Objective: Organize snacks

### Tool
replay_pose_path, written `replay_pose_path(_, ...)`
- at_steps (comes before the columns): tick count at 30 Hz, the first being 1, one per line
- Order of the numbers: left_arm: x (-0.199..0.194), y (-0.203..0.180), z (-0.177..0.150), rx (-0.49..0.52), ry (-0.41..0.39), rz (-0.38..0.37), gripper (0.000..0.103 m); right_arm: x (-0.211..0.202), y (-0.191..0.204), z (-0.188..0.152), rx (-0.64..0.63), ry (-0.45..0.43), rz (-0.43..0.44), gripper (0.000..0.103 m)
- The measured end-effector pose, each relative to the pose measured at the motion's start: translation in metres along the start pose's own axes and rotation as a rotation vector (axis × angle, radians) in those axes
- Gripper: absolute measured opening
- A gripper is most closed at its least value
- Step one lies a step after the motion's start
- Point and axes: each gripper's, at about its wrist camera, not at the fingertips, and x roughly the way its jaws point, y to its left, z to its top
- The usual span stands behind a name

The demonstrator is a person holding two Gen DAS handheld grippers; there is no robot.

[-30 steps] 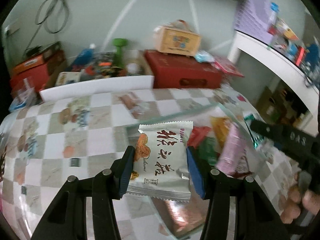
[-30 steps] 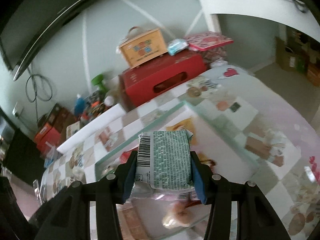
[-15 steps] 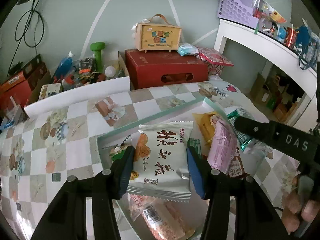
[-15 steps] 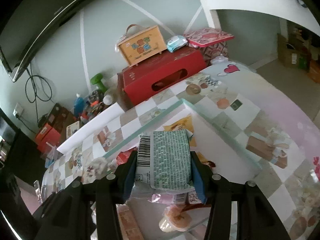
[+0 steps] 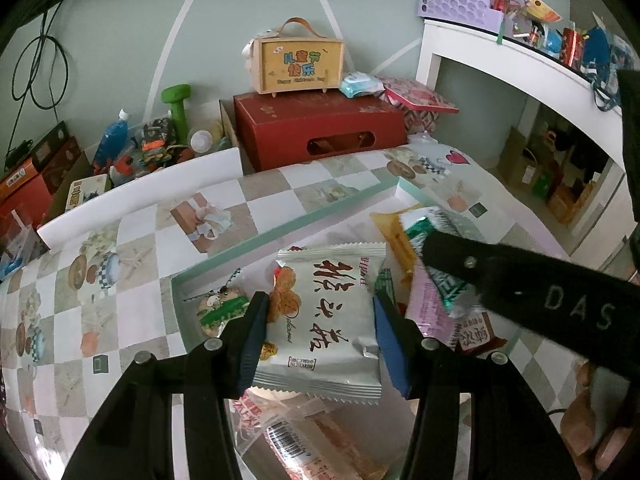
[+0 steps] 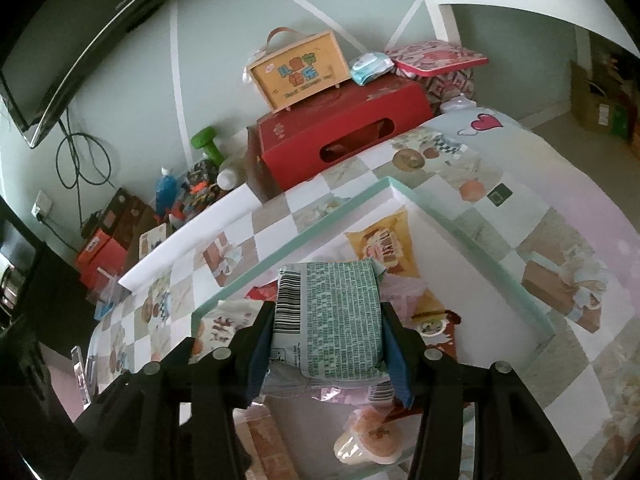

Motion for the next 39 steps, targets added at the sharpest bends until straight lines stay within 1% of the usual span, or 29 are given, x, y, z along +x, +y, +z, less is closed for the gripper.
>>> replay_pose_path(5, 0.002, -0.002, -0.001, 0.009, 0.009, 0.007, 0.056, 0.005, 0.005, -0.002, -0.017, 0.020, 0.006, 0.055)
replay_pose_path(7, 0.000, -0.001, -0.001, 0.007, 0.003, 0.006, 0.065, 0.006, 0.006, -0.003, -0.018, 0.026, 0.007, 0.055)
replay_pose_path(8, -0.001, -0.001, -0.001, 0.004, 0.000, 0.005, 0.067, 0.007, 0.007, -0.003, -0.018, 0.028, 0.008, 0.055)
replay_pose_path(17, -0.006, 0.004, 0.000, -0.012, 0.008, 0.009, 0.068, 0.003, 0.007, -0.001, -0.017, 0.022, 0.005, 0.055)
replay_pose_path(20, -0.009, 0.007, 0.001, -0.020, 0.010, 0.019, 0.071, -0.001, 0.006, 0.000, -0.014, 0.011, 0.008, 0.057)
replay_pose_path(28, -0.016, 0.026, 0.002, -0.078, 0.017, 0.057, 0.071, -0.003, 0.004, 0.001, -0.009, 0.012, 0.001, 0.057)
replay_pose_path(31, -0.016, 0.038, 0.001, -0.115, 0.022, 0.082, 0.072, -0.001, 0.004, 0.001, -0.010, 0.019, -0.003, 0.057)
replay_pose_path(32, -0.016, 0.042, 0.001, -0.132, 0.025, 0.096, 0.074, -0.001, 0.004, 0.001, -0.012, 0.022, -0.006, 0.058)
replay_pose_path(34, -0.016, 0.054, -0.001, -0.173, 0.030, 0.132, 0.093, 0.002, 0.005, 0.000, -0.022, 0.031, -0.020, 0.070)
replay_pose_path(35, -0.016, 0.061, -0.002, -0.199, 0.026, 0.159, 0.096, 0.002, 0.006, -0.001, -0.027, 0.033, -0.024, 0.071)
replay_pose_path(39, -0.015, 0.082, -0.007, -0.261, 0.026, 0.211, 0.098, 0.007, 0.011, -0.002, -0.052, 0.049, -0.030, 0.077)
